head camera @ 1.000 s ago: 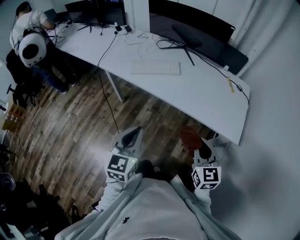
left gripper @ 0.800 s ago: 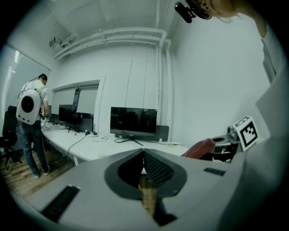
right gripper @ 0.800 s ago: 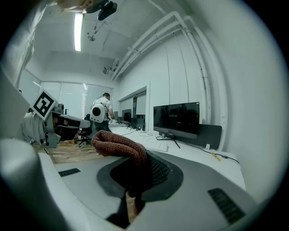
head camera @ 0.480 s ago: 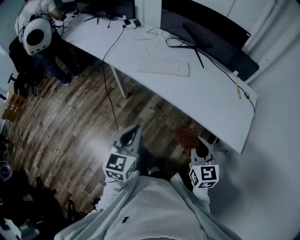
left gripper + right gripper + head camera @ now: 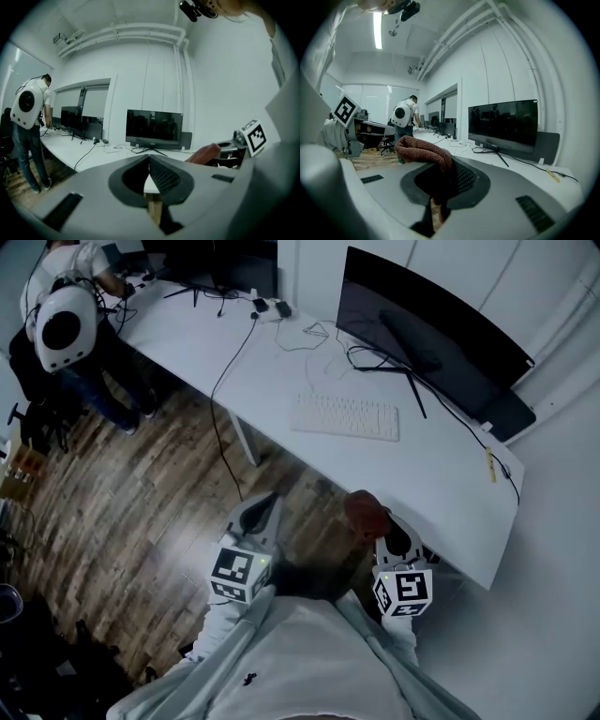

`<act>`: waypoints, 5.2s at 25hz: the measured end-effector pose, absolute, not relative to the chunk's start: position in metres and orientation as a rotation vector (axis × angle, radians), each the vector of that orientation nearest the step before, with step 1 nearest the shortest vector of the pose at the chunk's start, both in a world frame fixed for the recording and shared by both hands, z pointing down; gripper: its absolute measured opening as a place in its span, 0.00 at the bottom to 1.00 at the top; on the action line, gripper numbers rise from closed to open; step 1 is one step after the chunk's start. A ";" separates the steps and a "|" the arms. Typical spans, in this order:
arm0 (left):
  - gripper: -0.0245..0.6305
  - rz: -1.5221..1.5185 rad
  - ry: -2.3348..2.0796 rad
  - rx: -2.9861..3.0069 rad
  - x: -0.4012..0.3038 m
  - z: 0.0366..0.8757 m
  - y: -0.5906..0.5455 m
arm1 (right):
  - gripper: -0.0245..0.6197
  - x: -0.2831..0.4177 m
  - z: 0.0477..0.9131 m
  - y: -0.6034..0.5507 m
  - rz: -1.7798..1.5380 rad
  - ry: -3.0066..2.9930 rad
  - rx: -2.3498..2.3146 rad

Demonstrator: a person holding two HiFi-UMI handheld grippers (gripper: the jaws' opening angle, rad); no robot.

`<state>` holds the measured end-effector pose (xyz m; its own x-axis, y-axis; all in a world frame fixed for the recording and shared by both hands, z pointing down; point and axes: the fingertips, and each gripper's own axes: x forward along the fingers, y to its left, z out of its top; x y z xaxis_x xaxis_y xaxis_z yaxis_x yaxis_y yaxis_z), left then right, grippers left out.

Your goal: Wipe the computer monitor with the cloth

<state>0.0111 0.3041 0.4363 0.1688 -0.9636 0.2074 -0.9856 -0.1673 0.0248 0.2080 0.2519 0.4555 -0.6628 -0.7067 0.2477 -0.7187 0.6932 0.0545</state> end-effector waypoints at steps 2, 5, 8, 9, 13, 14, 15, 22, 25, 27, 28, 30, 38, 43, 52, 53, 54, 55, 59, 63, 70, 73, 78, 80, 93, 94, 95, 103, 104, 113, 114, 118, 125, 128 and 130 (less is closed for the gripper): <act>0.07 0.227 -1.913 2.296 -0.015 0.431 0.284 | 0.10 0.181 0.449 0.232 0.077 -2.663 1.153; 0.07 0.240 -1.904 2.308 -0.049 0.429 0.260 | 0.10 0.146 0.448 0.210 0.091 -2.660 1.171; 0.07 0.257 -1.880 2.309 -0.078 0.436 0.243 | 0.10 0.120 0.456 0.194 0.118 -2.643 1.188; 0.07 0.264 -1.870 2.309 -0.087 0.438 0.238 | 0.10 0.113 0.459 0.190 0.129 -2.635 1.197; 0.07 0.273 -1.845 2.323 -0.113 0.444 0.225 | 0.10 0.091 0.466 0.180 0.157 -2.606 1.231; 0.07 0.272 -1.839 2.323 -0.119 0.446 0.223 | 0.10 0.087 0.468 0.180 0.163 -2.602 1.235; 0.07 0.271 -1.832 2.318 -0.124 0.449 0.222 | 0.10 0.082 0.469 0.180 0.170 -2.599 1.236; 0.07 0.291 -1.763 2.298 -0.130 0.468 0.204 | 0.10 0.077 0.482 0.165 0.219 -2.544 1.254; 0.07 0.283 -1.742 2.281 -0.136 0.476 0.190 | 0.10 0.072 0.491 0.147 0.239 -2.531 1.255; 0.07 0.296 -1.733 2.270 -0.143 0.482 0.177 | 0.10 0.066 0.495 0.131 0.247 -2.530 1.259; 0.07 0.303 -1.729 2.268 -0.145 0.483 0.170 | 0.10 0.064 0.496 0.121 0.249 -2.531 1.262; 0.07 0.289 -1.731 2.270 -0.150 0.481 0.151 | 0.10 0.060 0.496 0.101 0.254 -2.533 1.269; 0.07 0.257 -1.739 2.317 -0.161 0.457 0.059 | 0.10 0.046 0.476 0.006 0.226 -2.557 1.300; 0.07 0.234 -1.736 2.360 -0.154 0.437 -0.001 | 0.10 0.051 0.460 -0.051 0.199 -2.560 1.329; 0.07 0.227 -1.713 2.433 -0.134 0.428 -0.074 | 0.10 0.076 0.453 -0.110 0.188 -2.547 1.404; 0.07 0.229 -1.707 2.438 -0.132 0.429 -0.079 | 0.10 0.080 0.453 -0.113 0.191 -2.543 1.416; 0.07 0.233 -1.698 2.444 -0.131 0.429 -0.083 | 0.10 0.083 0.453 -0.116 0.198 -2.537 1.430; 0.07 0.237 -1.687 2.450 -0.129 0.430 -0.087 | 0.10 0.085 0.453 -0.118 0.205 -2.531 1.445; 0.07 0.243 -1.624 2.492 -0.122 0.428 -0.105 | 0.10 0.093 0.450 -0.125 0.215 -2.504 1.503; 0.07 0.277 -1.517 2.556 -0.113 0.428 -0.118 | 0.10 0.094 0.446 -0.129 0.222 -2.473 1.570; 0.07 0.280 -1.400 2.636 -0.101 0.423 -0.132 | 0.10 0.095 0.446 -0.134 0.242 -2.425 1.623; 0.07 0.277 -1.372 2.654 -0.100 0.423 -0.135 | 0.10 0.093 0.445 -0.139 0.236 -2.410 1.610; 0.07 0.287 -1.346 2.659 -0.104 0.424 -0.134 | 0.10 0.082 0.446 -0.145 0.222 -2.403 1.564; 0.07 0.278 -1.344 2.656 -0.107 0.424 -0.133 | 0.10 0.076 0.443 -0.150 0.201 -2.409 1.545; 0.07 0.234 -1.399 2.605 -0.132 0.426 -0.126 | 0.10 0.008 0.387 -0.204 -0.071 -2.534 1.396; 0.07 0.231 -1.407 2.598 -0.134 0.426 -0.126 | 0.10 0.003 0.381 -0.209 -0.101 -2.542 1.382; 0.07 0.227 -1.414 2.592 -0.137 0.426 -0.126 | 0.10 -0.003 0.374 -0.214 -0.131 -2.548 1.369; 0.07 0.205 -1.420 2.583 -0.139 0.427 -0.126 | 0.10 -0.043 0.331 -0.251 -0.340 -2.581 1.305; 0.07 0.201 -1.413 2.591 -0.137 0.426 -0.126 | 0.10 -0.049 0.327 -0.254 -0.362 -2.584 1.297; 0.07 0.190 -1.356 2.641 -0.125 0.417 -0.125 | 0.10 -0.084 0.286 -0.280 -0.573 -2.557 1.309; 0.07 0.187 -1.355 2.641 -0.125 0.417 -0.125 | 0.10 -0.088 0.280 -0.284 -0.605 -2.547 1.314; 0.07 0.189 -1.346 2.643 -0.126 0.417 -0.127 | 0.10 -0.095 0.248 -0.298 -0.710 -2.522 1.386; 0.07 0.180 -1.341 2.645 -0.126 0.417 -0.134 | 0.10 -0.106 0.194 -0.320 -0.903 -2.451 1.480; 0.07 0.176 -1.342 2.642 -0.128 0.418 -0.137 | 0.10 -0.110 0.187 -0.331 -0.939 -2.408 1.489; 0.07 0.173 -1.344 2.637 -0.130 0.419 -0.138 | 0.10 -0.112 0.191 -0.337 -0.962 -2.366 1.480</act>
<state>-0.1301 -0.1381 0.4191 0.5852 -0.7900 0.1828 -0.8105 -0.5764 0.1041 -0.1123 -0.3369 0.1914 -0.4837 -0.8580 -0.1729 -0.7350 0.2910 0.6125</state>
